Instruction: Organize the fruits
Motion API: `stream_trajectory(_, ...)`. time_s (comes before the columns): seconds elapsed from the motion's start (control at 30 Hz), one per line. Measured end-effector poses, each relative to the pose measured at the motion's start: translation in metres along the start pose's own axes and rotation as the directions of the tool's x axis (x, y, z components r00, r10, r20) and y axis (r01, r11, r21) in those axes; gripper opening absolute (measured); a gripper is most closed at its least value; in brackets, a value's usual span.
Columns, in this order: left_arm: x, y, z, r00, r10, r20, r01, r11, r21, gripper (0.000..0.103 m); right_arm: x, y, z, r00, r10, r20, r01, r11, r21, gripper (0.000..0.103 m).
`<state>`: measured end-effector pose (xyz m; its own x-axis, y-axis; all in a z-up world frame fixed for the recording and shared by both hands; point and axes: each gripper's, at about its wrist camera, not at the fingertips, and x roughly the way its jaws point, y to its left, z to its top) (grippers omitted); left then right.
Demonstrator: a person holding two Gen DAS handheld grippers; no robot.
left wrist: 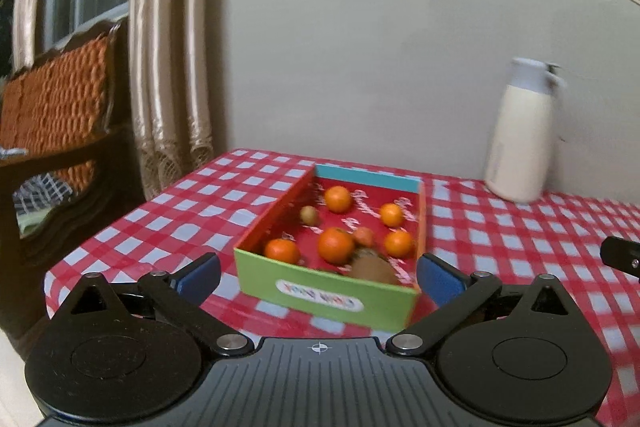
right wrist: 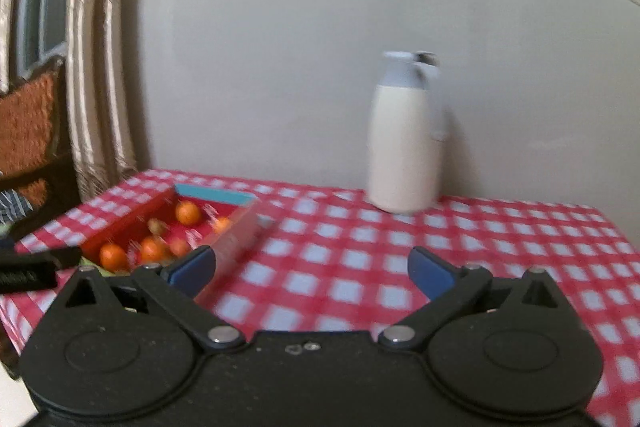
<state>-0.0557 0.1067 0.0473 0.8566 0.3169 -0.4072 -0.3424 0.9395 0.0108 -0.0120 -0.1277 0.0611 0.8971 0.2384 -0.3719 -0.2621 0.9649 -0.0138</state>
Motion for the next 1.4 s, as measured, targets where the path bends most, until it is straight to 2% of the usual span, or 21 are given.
stream_trajectory(0.2,-0.037,-0.008,-0.016,0.999,-0.031,0.029,0.03,0.999,0.026,0.103,-0.038,-0.024,-0.023,0.999,-0.051,0.009,0.051,0.996,0.071,0.103)
stream_trajectory(0.4,-0.05,-0.019,-0.025,0.995,-0.067,0.078,0.063,0.997,0.053,0.103,-0.044,-0.032,-0.039,0.994,-0.095,0.052,0.091,0.994,0.066,0.103)
stream_trajectory(0.47,-0.048,-0.022,-0.03,0.992,-0.079,0.094,0.073,0.995,0.066,0.103,-0.041,-0.035,-0.045,0.994,-0.1,0.047,0.097,0.992,0.076,0.103)
stream_trajectory(0.57,-0.041,-0.026,-0.038,0.993,-0.087,0.075,0.081,0.993,0.081,0.103,-0.03,-0.038,-0.05,0.993,-0.116,0.007,0.115,0.989,0.089,0.103)
stream_trajectory(0.63,-0.036,-0.028,-0.043,0.995,-0.086,0.051,0.082,0.993,0.086,0.103,-0.03,-0.039,-0.049,0.994,-0.11,0.019,0.107,0.988,0.108,0.103)
stream_trajectory(1.0,-0.035,-0.015,-0.044,0.994,-0.101,0.053,0.099,0.995,0.034,0.103,-0.029,-0.033,-0.052,0.991,-0.136,0.016,0.135,0.989,0.061,0.103)
stream_trajectory(1.4,-0.035,-0.016,-0.045,0.993,-0.104,0.056,0.102,0.994,0.034,0.103,-0.029,-0.031,-0.052,0.991,-0.136,0.014,0.135,0.989,0.054,0.103)
